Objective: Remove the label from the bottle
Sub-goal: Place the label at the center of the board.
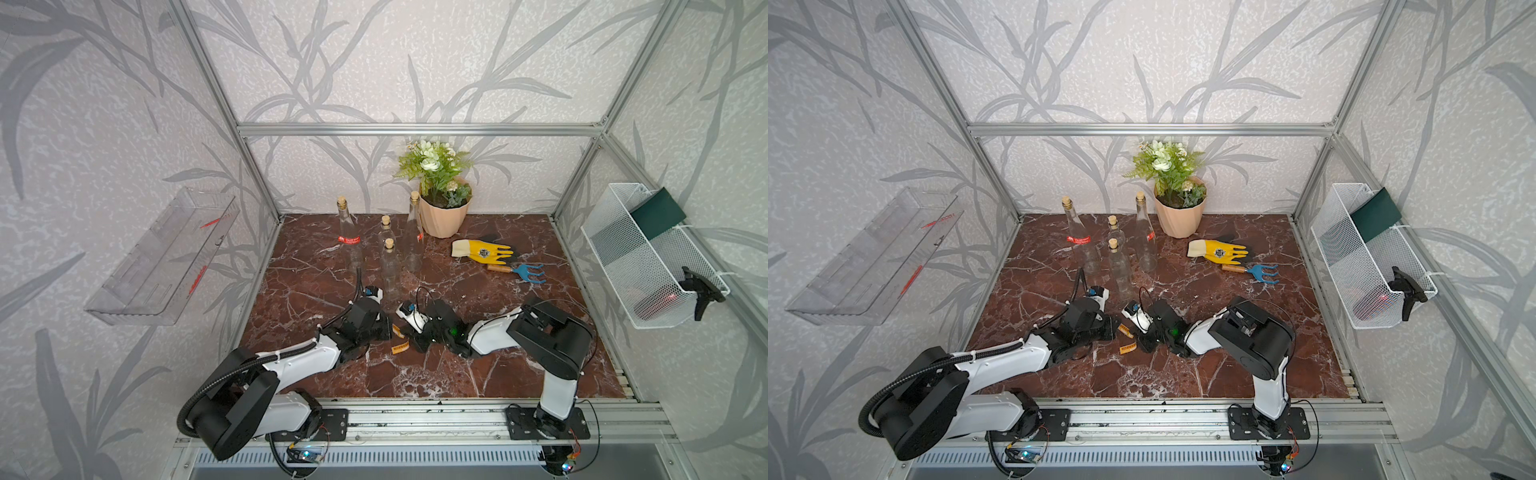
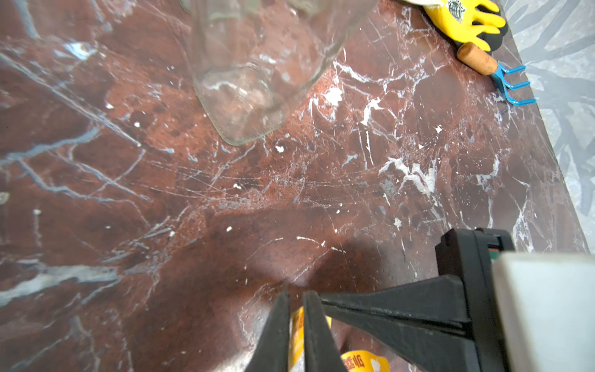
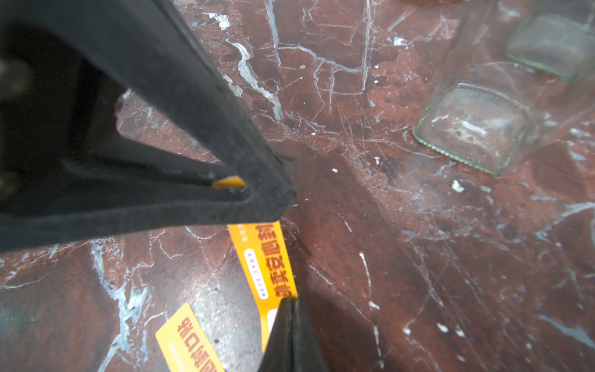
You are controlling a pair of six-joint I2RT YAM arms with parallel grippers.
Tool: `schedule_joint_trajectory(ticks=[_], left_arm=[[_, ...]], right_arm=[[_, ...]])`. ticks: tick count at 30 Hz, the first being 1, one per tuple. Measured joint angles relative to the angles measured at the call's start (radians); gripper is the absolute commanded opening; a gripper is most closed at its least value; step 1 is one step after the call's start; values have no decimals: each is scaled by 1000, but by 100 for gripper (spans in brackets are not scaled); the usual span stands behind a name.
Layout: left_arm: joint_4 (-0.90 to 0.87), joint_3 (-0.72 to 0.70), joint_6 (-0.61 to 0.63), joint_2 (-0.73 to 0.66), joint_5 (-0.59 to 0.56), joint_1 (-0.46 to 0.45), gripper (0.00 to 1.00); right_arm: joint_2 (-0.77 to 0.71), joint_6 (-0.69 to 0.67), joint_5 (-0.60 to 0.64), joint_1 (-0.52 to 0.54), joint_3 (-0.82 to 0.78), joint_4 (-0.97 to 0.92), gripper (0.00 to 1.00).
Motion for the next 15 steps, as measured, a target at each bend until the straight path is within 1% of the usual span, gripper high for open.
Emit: schedule_joint_trajectory(ticks=[8, 15], left_arm=[[-1, 0, -1, 3, -20, 0, 17], [-4, 0, 0, 4, -44, 0, 21]], right_arm=[[0, -1, -5, 0, 0, 0, 0], [0, -4, -5, 0, 0, 0, 0]])
